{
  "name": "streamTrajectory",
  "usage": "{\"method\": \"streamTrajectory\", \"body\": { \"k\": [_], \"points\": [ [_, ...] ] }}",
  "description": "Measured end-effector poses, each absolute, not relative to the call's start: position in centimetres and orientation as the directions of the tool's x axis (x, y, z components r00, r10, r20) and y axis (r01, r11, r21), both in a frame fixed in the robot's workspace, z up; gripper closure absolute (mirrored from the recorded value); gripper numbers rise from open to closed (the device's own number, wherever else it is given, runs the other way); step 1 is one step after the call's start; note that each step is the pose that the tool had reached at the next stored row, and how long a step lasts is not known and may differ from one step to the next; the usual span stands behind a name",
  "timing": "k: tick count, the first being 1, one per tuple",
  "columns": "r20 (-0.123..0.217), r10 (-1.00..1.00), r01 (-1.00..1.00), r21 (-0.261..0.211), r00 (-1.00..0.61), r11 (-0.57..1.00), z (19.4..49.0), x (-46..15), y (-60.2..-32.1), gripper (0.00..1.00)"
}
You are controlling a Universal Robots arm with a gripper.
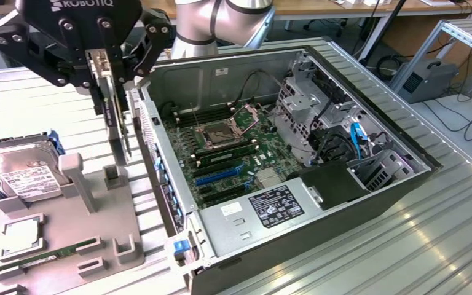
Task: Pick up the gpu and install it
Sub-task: 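Pick up the gpu and move the gpu toward the slot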
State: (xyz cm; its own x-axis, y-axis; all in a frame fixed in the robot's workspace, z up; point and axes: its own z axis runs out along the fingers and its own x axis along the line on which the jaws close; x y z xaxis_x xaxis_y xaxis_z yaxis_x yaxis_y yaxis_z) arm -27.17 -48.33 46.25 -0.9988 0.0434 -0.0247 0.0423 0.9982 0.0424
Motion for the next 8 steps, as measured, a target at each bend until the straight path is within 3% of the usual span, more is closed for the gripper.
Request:
{"method": "streamTrajectory", "body": {
  "k": [8],
  "points": [
    [-0.025, 0.043, 0.042, 0.042, -0.999, 0.998, 46.3, -24.5, -48.3, 0.73]
  ]
}}
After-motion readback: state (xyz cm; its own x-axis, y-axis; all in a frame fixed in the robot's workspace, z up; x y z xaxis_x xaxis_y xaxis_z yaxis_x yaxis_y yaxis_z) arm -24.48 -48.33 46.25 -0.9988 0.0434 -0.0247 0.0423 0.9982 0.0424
